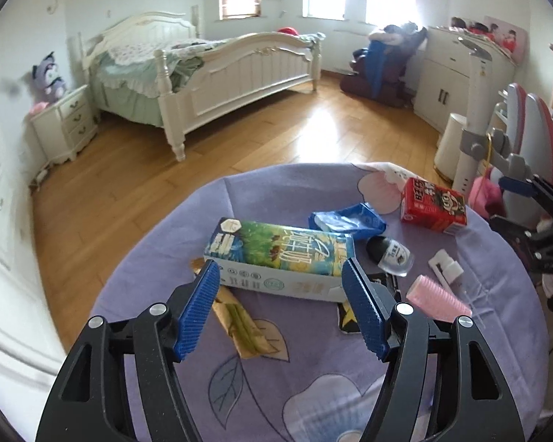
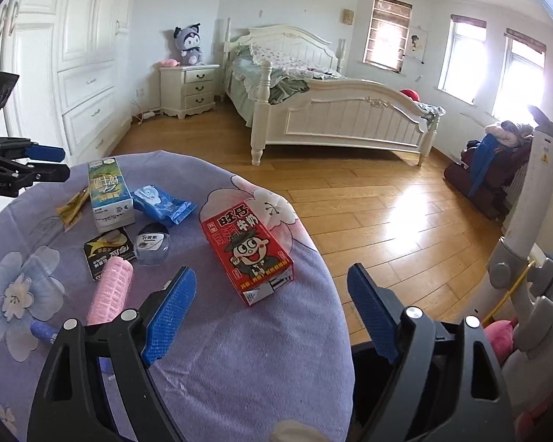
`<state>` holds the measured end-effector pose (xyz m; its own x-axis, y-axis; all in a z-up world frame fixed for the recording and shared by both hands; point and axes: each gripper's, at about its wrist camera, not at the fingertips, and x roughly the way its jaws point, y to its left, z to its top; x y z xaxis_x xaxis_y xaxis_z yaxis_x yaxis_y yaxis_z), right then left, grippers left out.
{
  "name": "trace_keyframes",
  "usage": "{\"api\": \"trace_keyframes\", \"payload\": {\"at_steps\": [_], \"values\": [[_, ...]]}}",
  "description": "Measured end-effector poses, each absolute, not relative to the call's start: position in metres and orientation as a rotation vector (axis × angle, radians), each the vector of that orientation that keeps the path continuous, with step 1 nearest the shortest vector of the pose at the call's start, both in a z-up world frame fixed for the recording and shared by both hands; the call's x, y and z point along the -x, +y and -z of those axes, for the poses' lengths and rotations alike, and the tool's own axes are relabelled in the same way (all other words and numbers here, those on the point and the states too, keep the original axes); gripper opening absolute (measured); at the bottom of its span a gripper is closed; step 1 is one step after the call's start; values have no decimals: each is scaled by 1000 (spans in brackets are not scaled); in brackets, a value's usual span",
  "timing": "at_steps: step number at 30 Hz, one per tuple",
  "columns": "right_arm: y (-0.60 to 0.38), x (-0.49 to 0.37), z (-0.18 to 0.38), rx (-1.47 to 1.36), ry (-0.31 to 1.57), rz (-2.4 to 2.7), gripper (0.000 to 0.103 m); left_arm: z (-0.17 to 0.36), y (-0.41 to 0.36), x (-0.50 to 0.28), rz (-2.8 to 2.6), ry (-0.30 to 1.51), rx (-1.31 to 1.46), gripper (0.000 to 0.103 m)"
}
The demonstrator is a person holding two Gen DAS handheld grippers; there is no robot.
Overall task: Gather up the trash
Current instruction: 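Grasp the milk carton with the left tool while the right grasps the red milk box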
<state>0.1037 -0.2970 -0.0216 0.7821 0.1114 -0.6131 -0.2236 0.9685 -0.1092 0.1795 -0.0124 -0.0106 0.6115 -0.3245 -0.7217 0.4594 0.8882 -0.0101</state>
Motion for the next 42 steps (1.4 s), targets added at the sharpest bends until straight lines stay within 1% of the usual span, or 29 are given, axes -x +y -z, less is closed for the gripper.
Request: {"api": "trace_keyframes", "payload": {"at_steps": [1,2,5,6,7,8,11,14,18,21,23,24,26,28,29,32,33,34,35,36,37,38,39,40,42], "values": [[-294,-109,23,182,655,-197,88,13,-12,-183,480,791,-198,75],[-293,-112,23,182,661,-208,93,15,-14,-185,498,781,-222,75],[-290,-122,25,174,679,-252,93,15,-22,-197,571,745,-342,76],[-289,-125,25,179,682,-258,93,15,-25,-202,586,740,-377,78],[-289,-128,26,191,685,-265,93,15,-30,-207,589,733,-426,84],[-289,-131,28,202,689,-272,93,16,-36,-211,585,724,-487,86],[-289,-138,31,220,703,-295,93,21,-54,-215,668,710,-653,86],[-292,-143,35,206,725,-323,93,32,-68,-215,775,735,-794,88],[-297,-149,40,176,764,-361,93,33,-69,-228,827,780,-828,88],[-297,-151,42,156,786,-385,93,47,-73,-228,895,898,-868,88],[-295,-148,41,145,789,-402,93,54,-73,-213,904,868,-937,88],[-295,-147,41,140,793,-412,93,52,-71,-210,915,870,-926,88],[-292,-144,40,135,798,-427,92,43,-64,-214,940,910,-822,82],[-290,-143,39,146,792,-434,85,34,-57,-217,936,917,-764,53],[-287,-142,38,158,787,-435,85,32,-56,-218,924,906,-769,50],[-284,-148,38,207,766,-398,85,29,-59,-221,842,820,-818,50],[-284,-150,38,209,767,-394,85,29,-61,-223,832,800,-836,52],[-284,-155,38,201,775,-406,85,30,-66,-222,809,755,-881,60],[-283,-157,38,196,782,-415,85,31,-71,-221,800,725,-916,65],[-282,-160,40,201,787,-414,85,34,-75,-220,818,721,-945,73],[-281,-161,41,210,793,-411,85,40,-80,-220,848,748,-979,75],[-280,-162,41,215,796,-411,85,45,-83,-221,872,785,-1004,75],[-280,-163,41,213,798,-414,85,52,-85,-222,880,804,-1040,79],[-280,-163,42,205,800,-420,84,57,-86,-221,856,765,-1084,80],[-280,-163,43,194,806,-423,74,56,-85,-229,844,777,-1037,80]]}}
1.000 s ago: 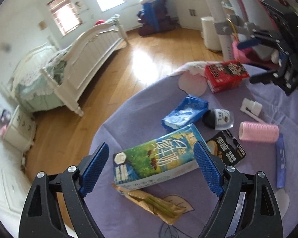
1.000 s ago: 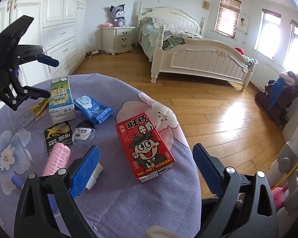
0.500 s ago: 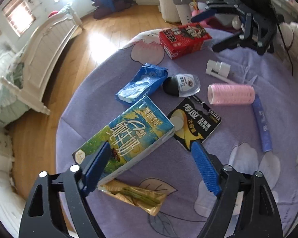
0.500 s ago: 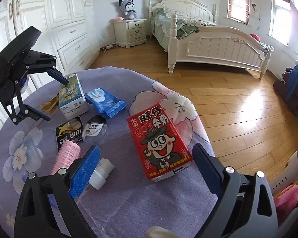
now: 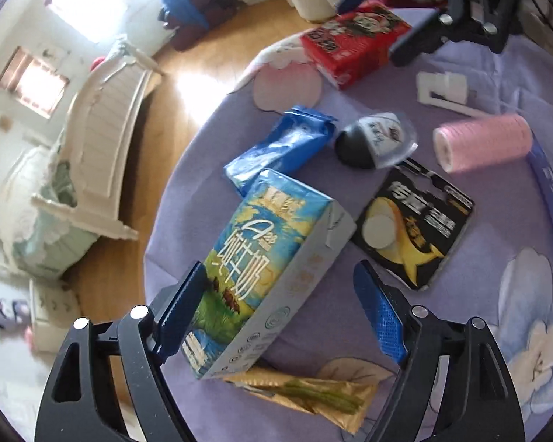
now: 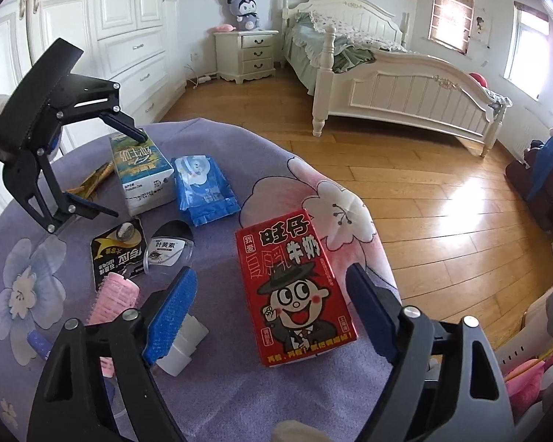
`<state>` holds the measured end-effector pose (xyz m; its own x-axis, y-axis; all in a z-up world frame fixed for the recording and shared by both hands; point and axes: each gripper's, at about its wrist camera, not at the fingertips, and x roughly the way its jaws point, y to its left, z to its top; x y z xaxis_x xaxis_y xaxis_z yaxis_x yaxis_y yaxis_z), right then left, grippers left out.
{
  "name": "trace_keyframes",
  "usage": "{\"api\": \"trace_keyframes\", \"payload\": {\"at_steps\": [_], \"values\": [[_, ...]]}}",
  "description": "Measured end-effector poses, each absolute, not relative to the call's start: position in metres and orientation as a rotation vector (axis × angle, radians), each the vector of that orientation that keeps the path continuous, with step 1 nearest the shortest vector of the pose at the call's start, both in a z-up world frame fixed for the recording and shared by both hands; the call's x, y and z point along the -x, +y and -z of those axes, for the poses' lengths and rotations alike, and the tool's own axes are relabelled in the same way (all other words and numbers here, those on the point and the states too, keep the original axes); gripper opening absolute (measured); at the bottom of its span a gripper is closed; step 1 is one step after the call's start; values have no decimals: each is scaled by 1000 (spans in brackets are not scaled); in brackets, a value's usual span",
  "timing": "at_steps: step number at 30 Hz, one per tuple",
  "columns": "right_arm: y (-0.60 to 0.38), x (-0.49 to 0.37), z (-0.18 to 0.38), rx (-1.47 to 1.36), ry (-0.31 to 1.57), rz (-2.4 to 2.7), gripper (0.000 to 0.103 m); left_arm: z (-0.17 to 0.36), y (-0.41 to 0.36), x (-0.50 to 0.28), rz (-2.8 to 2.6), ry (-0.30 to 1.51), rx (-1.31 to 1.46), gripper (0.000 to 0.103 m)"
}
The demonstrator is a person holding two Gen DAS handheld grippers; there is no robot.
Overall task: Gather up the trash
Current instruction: 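Grasp the milk carton with the left tool while the right grasps the red milk box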
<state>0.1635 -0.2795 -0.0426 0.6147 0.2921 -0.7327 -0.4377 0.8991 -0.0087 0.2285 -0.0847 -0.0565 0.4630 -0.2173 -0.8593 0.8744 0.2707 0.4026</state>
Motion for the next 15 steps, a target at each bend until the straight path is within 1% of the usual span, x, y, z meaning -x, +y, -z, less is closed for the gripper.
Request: {"api": "trace_keyframes", "payload": {"at_steps": [1,2,3,4,8,9,10,11,12,13,14,15], "values": [[-278,-163,43,195,809,-421,65,47,-80,-239,862,817,-929,71],[-278,-163,44,194,815,-423,57,41,-75,-247,861,838,-859,64],[-278,-162,45,190,820,-426,54,34,-71,-254,853,856,-802,52],[-278,-161,46,184,822,-429,53,32,-68,-256,843,855,-795,44],[-279,-154,46,138,839,-460,53,32,-70,-245,851,845,-861,43],[-280,-153,45,129,838,-463,53,31,-72,-245,852,847,-873,47],[-280,-152,44,127,829,-457,54,34,-74,-244,854,850,-889,58],[-280,-153,45,127,824,-450,54,36,-75,-244,837,844,-915,67],[-280,-154,45,120,826,-448,54,40,-77,-246,799,819,-944,81],[-280,-157,45,109,829,-447,57,44,-80,-251,749,793,-965,85],[-280,-158,46,98,832,-443,60,49,-82,-257,726,799,-970,85],[-280,-159,47,87,835,-441,60,52,-82,-263,720,813,-961,85]]}}
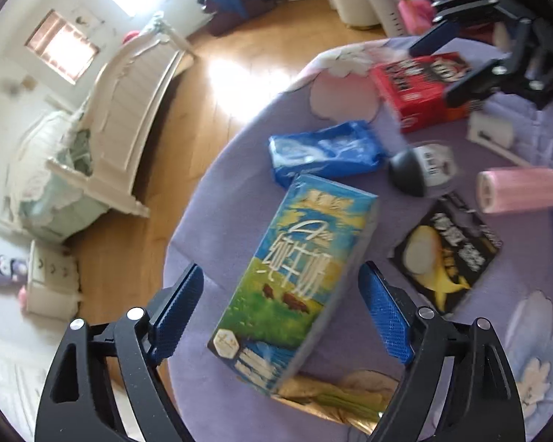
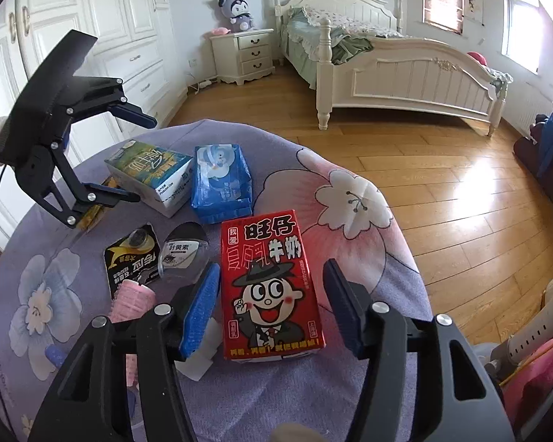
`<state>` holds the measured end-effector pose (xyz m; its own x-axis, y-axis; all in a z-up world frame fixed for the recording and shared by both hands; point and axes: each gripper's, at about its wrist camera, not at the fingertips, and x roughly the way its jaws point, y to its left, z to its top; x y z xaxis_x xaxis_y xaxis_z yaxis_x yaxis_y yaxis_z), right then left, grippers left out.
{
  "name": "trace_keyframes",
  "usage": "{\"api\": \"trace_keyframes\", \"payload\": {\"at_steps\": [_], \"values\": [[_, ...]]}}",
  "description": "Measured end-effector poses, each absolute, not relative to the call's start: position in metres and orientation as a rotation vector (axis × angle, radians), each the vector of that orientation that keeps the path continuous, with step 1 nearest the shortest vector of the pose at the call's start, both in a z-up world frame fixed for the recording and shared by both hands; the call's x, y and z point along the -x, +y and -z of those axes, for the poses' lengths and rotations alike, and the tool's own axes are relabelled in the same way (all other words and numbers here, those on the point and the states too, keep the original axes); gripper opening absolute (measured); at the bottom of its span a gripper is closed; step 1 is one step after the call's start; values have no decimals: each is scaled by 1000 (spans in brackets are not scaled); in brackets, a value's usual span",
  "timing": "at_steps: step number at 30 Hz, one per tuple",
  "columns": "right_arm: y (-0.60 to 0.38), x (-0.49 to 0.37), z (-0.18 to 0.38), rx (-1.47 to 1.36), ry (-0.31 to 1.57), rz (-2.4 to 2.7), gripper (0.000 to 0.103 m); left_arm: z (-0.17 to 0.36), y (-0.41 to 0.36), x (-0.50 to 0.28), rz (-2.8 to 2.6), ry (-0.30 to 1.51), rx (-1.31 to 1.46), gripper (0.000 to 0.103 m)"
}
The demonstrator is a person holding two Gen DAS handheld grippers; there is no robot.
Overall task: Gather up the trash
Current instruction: 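Grasp the milk carton with the left tool while the right grasps the red milk box, then carry the milk carton and red box over the bin and open both tools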
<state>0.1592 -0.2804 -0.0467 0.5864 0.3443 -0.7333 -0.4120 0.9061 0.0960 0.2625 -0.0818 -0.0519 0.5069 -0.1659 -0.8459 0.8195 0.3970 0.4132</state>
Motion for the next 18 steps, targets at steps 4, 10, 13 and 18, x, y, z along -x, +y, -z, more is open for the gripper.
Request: {"api": "trace_keyframes", "payload": {"at_steps": [4,10,13,18], "values": [[-279,-161,49,72,851,-444,53,60,-74,-284,751,899,-842,71],[-277,-155,49,61,854,-448,52,62,-71,-276,710,888,-794,50],[-277,-143,48,65,852,-441,52,52,-68,-253,695,857,-728,50],[-293,-124,35,-39,802,-431,52,19,-68,-218,608,803,-539,50]]}}
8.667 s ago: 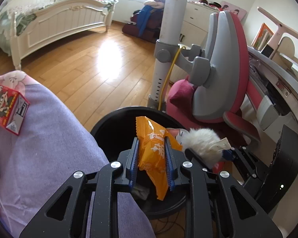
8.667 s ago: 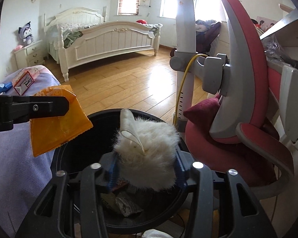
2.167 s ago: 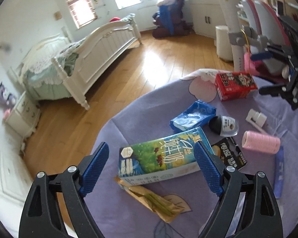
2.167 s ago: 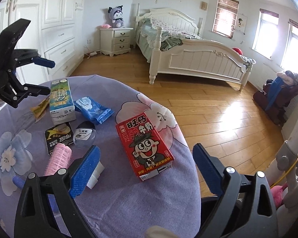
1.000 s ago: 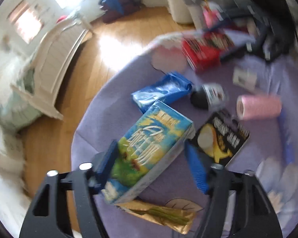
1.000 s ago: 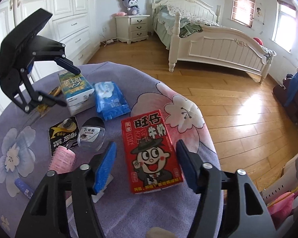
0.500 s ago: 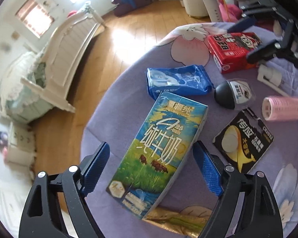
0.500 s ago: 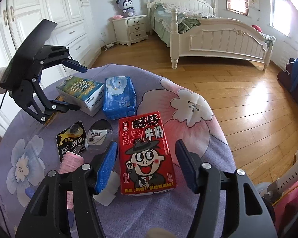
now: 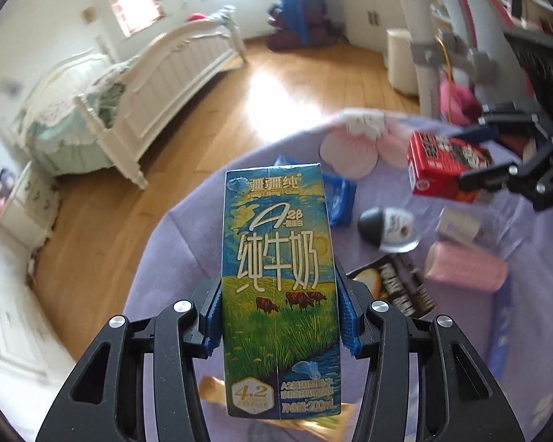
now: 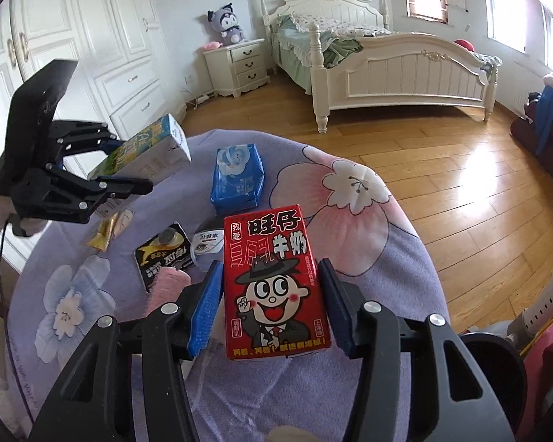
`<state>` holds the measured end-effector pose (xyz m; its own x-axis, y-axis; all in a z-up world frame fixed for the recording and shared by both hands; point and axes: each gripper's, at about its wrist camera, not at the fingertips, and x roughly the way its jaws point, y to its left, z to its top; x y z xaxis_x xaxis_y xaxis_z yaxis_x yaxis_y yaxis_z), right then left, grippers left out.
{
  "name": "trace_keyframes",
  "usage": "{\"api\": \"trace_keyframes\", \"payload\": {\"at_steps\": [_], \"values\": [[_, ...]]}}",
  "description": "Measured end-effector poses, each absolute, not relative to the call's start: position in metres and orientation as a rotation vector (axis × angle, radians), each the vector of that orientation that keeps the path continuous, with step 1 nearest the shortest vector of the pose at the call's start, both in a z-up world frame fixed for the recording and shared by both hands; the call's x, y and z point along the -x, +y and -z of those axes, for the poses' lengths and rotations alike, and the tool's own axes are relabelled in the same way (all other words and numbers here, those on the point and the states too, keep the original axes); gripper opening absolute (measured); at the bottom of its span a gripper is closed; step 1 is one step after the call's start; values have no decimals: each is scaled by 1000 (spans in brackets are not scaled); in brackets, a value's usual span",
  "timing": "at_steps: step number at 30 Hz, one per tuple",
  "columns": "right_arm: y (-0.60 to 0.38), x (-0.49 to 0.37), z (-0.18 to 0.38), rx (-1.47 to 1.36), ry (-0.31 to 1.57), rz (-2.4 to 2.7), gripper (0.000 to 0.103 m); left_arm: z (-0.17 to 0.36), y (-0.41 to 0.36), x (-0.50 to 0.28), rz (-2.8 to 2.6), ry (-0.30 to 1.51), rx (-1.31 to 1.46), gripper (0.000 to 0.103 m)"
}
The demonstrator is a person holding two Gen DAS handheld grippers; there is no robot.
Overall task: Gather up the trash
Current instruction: 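Carry the milk carton and red box over the bin and open both tools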
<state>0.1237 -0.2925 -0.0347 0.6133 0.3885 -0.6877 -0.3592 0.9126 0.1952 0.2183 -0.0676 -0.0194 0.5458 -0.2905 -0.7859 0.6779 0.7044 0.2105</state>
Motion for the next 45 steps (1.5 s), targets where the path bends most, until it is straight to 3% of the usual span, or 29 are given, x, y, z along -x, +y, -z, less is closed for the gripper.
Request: {"api": "trace_keyframes", "payload": {"at_steps": [14,25,45], "values": [[-346,-44,12,-189,629,-129,52,5,-177,-104,580,765,-138,50],[-416,18,32,-147,579,172,52,29,-297,-58,686,788,-133,50],[-477,44,87,-177,670,307,52,65,-376,-61,779,873,-187,50]]}}
